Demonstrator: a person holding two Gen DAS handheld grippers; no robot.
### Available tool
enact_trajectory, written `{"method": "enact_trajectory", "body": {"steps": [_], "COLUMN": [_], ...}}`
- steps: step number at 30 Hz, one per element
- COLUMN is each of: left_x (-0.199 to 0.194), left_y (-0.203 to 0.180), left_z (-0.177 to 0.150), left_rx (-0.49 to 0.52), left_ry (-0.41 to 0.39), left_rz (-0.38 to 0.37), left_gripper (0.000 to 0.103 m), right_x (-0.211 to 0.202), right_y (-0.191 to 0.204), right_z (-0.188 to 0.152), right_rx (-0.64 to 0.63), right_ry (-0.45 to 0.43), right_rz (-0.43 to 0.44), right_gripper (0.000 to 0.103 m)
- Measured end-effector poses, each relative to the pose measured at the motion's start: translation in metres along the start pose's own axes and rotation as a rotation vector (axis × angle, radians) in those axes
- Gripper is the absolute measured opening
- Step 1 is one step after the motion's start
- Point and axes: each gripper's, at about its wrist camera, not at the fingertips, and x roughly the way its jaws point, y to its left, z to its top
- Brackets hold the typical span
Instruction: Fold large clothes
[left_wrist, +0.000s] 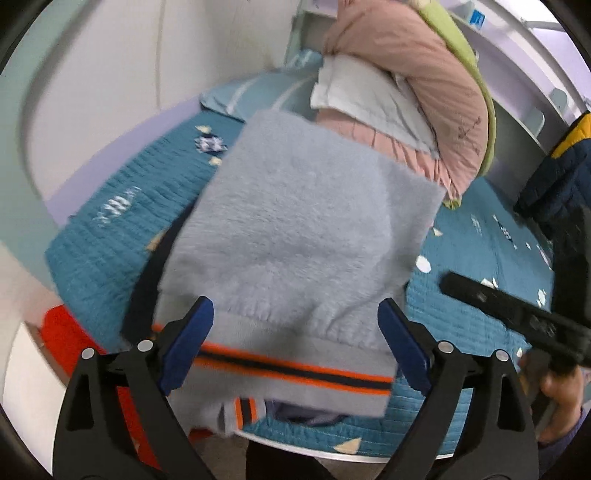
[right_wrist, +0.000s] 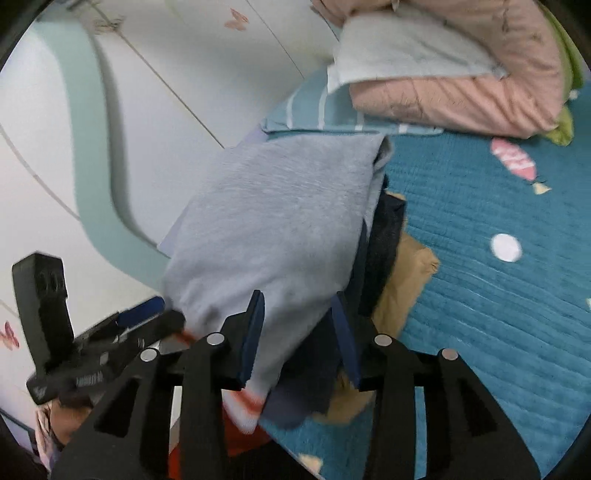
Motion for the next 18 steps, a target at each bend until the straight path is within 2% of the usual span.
{"method": "enact_trajectory", "body": {"steps": [1,4,6,8,14,18], "left_x": [-0.016,-0.057,-0.085,-0.117,-0.201,-0.255], "left_y": [-0.007,-0.027,-0.044,-0.065,-0.130,-0.161], "left_z": [-0.005,-0.018,-0.027,-0.039,-0.073,-0.099], "left_rx": [0.005,0.019,0.033,0.052,0.124,0.153], "left_ry": [-0.024,-0.083,-0.121,-0.180,-0.306,-0.388], "left_rz": [0.020,0.077,0.115,0.128,0.135,0.131], "left_gripper": [0.091,0.093,0.094,0.098,0.098,0.098], "right_x": [-0.016,-0.058,-0.093,-0.130,-0.233,-0.288], "right_y": [0.002,0.006,0.018,0.033,0.073,0.092], "right_z": [-0.007,-0.027,-0.038,-0.051,-0.100,-0.134], "right_rx": [-0.002,-0.028,-0.075,-0.120,-0.203,-0.217], "right_ry": [-0.007,-0.043,-0.081,-0.121,-0.284,-0.383], "right_rz": [-0.017,-0.063,-0.107,-0.134,-0.231,-0.250], "right_gripper": [0.046,0.051,0.062,0.078,0.094,0.094]}}
